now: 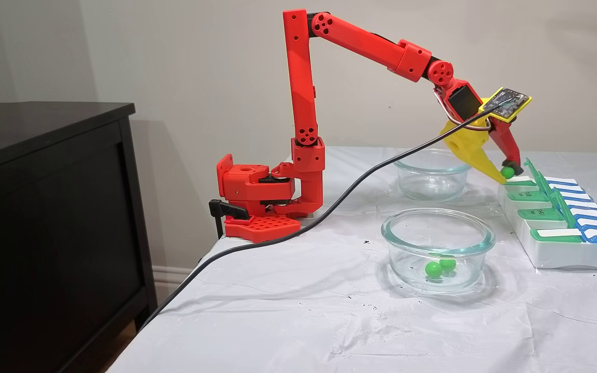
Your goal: Sort medicines into box.
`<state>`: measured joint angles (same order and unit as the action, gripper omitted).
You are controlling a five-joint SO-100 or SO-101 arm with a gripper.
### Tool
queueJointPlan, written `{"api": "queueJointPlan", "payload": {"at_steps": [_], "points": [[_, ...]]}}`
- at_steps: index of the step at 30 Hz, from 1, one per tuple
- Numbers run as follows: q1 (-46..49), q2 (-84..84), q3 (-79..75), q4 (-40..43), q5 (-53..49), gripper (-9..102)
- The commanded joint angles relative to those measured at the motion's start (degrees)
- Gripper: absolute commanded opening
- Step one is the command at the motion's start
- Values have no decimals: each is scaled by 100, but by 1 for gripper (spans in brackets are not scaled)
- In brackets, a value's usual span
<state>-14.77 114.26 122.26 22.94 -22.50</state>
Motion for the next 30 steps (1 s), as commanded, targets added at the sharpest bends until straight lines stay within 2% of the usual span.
{"api": "queueJointPlan", "payload": {"at_steps": [1, 8, 21, 30], "points": [[0, 316, -220, -220, 0, 0], [44, 141, -202, -431, -272, 0], [114, 26, -132, -483, -387, 21], [105, 105, -26, -475, -431, 21]]}}
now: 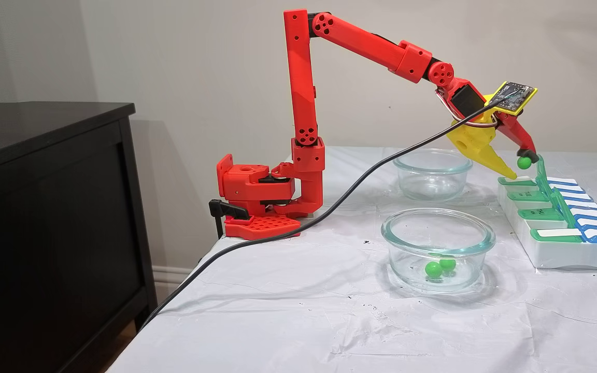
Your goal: Sort medicines into box.
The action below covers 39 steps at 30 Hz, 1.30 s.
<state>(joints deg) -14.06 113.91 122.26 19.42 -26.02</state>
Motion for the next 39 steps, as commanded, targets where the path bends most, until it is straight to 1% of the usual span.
{"api": "queueJointPlan", "payload": {"at_steps": [1, 11, 14, 16, 20, 25, 26, 27, 29, 32, 35, 39], "points": [[35, 141, -9, -132, -88, 20], [35, -105, 35, -387, -167, 19], [53, -44, 26, -352, -185, 19], [70, 97, 18, -185, -193, 19], [141, 765, -44, 615, -281, 15], [237, 1477, -562, 2540, -817, 6], [316, 1573, -729, 3015, -1046, 5], [378, 1652, -835, 3305, -1266, 3], [580, 1793, -984, 3771, -1705, 0], [984, 2039, -1125, 4500, -2540, 0], [1433, 2250, -1204, 4975, -3094, 0], [2224, 2496, -1178, 5168, -3929, 0]]}}
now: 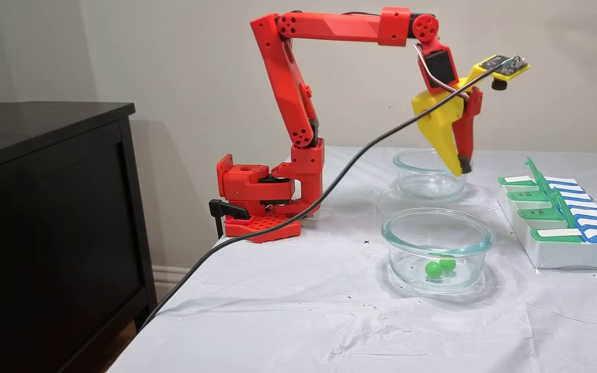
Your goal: Sort medicines into box.
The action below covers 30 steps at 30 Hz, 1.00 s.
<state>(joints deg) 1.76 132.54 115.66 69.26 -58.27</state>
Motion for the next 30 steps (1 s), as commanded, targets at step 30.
{"api": "queueJointPlan", "payload": {"at_steps": [30], "points": [[2294, -2979, -2742, 765, -1494, 1]]}}
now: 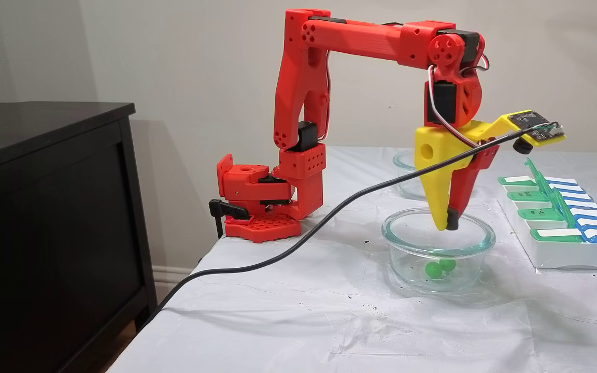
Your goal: Sort medicines into box.
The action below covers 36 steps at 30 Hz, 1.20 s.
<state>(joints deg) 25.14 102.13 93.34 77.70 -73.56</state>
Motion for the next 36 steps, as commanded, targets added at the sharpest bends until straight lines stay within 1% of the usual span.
{"api": "queueJointPlan", "payload": {"at_steps": [1, 4, 8, 19, 24, 36], "points": [[-35, 9, -519, -88, 44, 1], [-35, -114, -475, -158, 79, 3], [-35, -281, -439, -211, 79, 10], [53, -35, -105, -343, -158, 16], [97, 141, 132, -422, -281, 18], [123, 202, 316, -580, -255, 18]]}}
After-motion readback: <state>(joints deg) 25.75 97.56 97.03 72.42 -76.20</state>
